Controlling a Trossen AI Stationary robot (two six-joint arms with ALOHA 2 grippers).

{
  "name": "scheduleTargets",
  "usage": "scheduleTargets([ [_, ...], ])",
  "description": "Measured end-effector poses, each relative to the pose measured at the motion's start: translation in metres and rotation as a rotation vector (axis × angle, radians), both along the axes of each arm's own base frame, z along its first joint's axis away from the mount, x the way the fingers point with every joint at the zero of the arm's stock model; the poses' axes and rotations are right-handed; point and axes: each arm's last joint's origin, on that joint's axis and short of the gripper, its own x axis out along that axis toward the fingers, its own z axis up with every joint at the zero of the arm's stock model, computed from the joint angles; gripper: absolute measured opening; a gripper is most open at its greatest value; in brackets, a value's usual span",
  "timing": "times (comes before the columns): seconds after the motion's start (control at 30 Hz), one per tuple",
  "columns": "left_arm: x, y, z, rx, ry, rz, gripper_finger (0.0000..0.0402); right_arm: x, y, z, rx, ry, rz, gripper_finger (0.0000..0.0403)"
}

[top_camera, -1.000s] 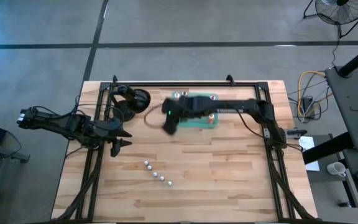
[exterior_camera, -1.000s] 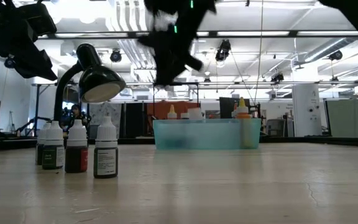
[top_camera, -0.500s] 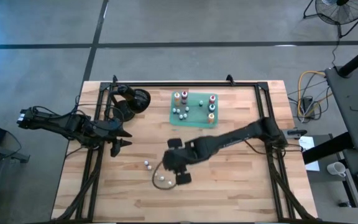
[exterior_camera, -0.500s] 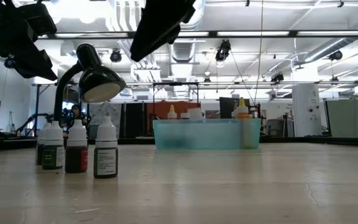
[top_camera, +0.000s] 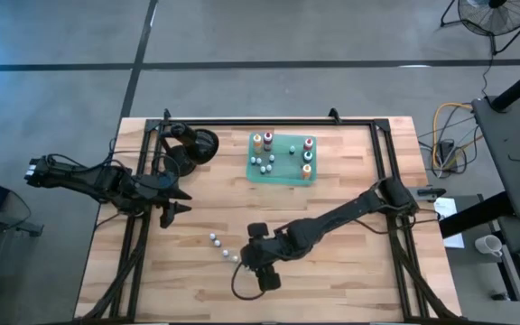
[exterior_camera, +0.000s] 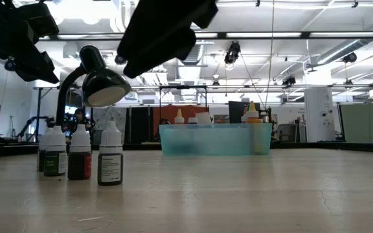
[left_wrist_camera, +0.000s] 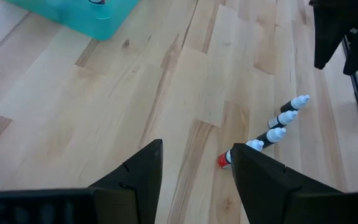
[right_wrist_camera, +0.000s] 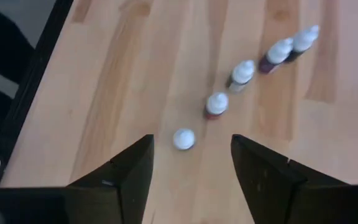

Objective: Pick & Place food coloring
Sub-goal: Put the top small red food coloring bottle into the green bin

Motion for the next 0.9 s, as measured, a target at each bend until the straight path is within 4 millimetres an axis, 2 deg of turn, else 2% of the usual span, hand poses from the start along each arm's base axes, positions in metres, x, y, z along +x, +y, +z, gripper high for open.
scheduleTargets([
  [0.13,0.0,0.0,0.0,-0.001,0.001,-0.002,0.0163,0.002,0.007,-0.013,0.018,0.034,0.028,0.0217],
  [0.23,0.0,0.0,0.0,-0.005,-0.005,-0.005,0.0163,0.004,0.008,-0.018,0.057,0.057,-0.022,0.0221],
  [0.43,0.009,-0.003,0.014,-0.094,-0.172,0.009,0.0163,0.001,-0.004,-0.011,0.13,0.15,-0.283,0.0221],
  [0.67,0.023,-0.005,0.038,-0.19,-0.448,0.02,0.0163,-0.005,-0.007,0.007,0.124,0.164,-0.323,0.0221],
  [0.9,0.043,-0.011,0.025,-0.069,-0.282,-0.112,0.0163,-0.025,-0.019,0.023,-0.047,0.22,-0.306,0.0221],
])
